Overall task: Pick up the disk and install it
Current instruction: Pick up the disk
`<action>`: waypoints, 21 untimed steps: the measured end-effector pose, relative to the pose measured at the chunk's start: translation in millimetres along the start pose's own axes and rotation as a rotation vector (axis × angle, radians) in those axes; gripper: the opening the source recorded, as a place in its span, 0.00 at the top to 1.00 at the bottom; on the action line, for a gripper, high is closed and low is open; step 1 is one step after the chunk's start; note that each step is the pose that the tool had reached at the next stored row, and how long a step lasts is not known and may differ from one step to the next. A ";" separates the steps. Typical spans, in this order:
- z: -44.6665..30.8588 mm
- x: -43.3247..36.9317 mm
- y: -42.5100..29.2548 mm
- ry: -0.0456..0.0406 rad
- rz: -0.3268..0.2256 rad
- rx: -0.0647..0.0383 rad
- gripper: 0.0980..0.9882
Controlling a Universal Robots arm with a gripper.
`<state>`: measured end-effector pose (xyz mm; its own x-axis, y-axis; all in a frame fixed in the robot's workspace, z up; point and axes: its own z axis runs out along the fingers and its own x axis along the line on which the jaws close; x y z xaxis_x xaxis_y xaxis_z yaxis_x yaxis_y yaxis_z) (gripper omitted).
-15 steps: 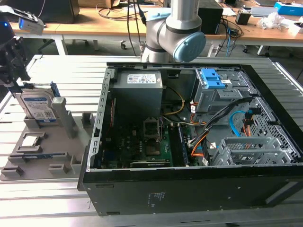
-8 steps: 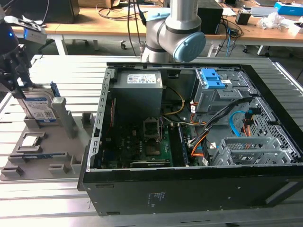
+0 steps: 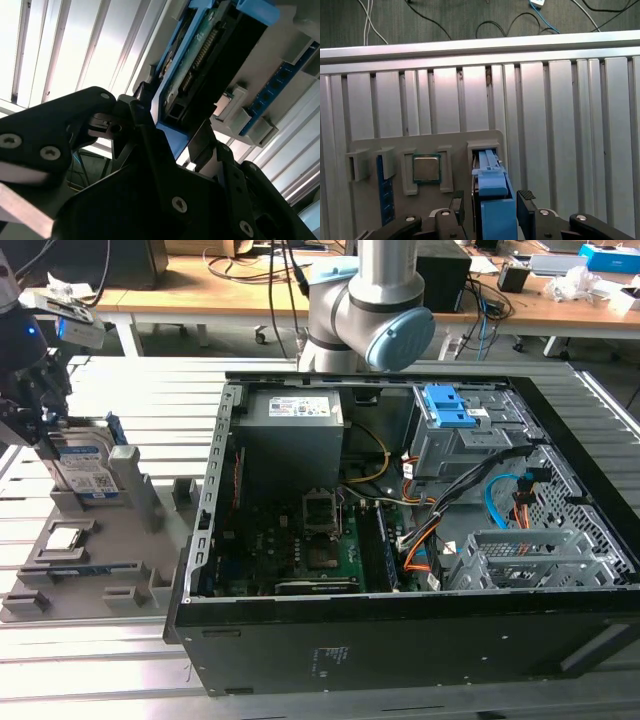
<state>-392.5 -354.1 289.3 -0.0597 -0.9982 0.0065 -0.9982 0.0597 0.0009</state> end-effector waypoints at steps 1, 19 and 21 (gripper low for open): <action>0.9 0.0 0.0 0.0003 0.000 0.000 0.50; 1.0 0.0 0.0 0.0002 -0.001 0.000 0.70; 1.0 0.0 0.0 0.0002 -0.001 0.000 0.70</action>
<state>-392.5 -354.1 288.4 -0.0582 -0.9983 0.0067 -0.9983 0.0582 0.0009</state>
